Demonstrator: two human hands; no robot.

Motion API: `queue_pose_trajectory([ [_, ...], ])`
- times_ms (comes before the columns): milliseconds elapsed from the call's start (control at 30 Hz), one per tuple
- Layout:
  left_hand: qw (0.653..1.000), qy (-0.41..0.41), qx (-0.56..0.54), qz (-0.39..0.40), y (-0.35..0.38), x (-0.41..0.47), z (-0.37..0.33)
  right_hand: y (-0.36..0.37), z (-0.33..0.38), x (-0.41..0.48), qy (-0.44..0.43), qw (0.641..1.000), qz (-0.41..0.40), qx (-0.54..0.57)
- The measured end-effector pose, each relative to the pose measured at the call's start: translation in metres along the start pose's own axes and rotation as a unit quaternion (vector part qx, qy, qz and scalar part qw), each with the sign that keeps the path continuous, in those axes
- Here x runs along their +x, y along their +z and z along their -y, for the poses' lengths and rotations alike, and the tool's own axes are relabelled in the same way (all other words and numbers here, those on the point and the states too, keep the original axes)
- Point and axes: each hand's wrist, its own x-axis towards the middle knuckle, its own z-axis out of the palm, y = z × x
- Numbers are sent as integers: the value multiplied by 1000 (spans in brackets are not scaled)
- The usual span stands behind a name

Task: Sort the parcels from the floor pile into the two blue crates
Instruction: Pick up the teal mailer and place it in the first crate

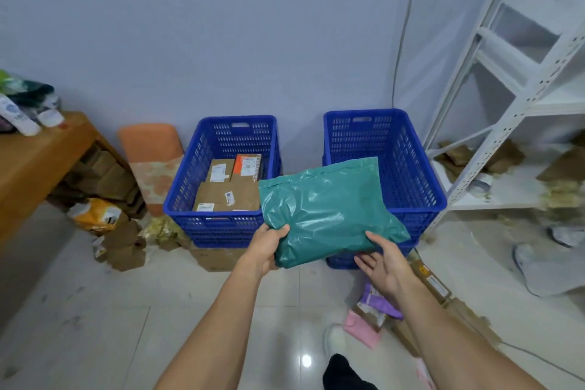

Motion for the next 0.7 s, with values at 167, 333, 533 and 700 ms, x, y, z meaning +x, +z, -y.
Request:
queue_pose_trajectory([
  [167, 999, 25, 3, -21, -15, 56, -37, 34, 32, 52, -3, 1000, 15, -12],
  [333, 997, 37, 22, -68, -45, 111, -82, 78, 71, 115, 6, 995, 16, -97],
  [533, 992, 54, 14, -111, -81, 147, -121, 152, 99, 162, 14, 978, 47, -201],
  [700, 991, 47, 22, -123, -128, 188, -165, 222, 110, 203, -27, 960, 17, -279],
])
